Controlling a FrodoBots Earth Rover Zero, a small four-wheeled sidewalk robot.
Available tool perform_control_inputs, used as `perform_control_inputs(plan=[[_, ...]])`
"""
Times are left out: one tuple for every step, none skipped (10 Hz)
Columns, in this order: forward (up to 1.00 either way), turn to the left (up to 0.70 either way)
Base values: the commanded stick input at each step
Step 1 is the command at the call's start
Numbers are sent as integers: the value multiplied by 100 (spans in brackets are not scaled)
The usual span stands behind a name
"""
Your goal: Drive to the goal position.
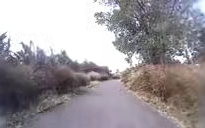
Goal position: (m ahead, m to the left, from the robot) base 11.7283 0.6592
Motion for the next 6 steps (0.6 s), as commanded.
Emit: perform_control_inputs(plan=[[85, 0], [85, 0], [85, 0], [85, 0], [85, 0], [85, 0]])
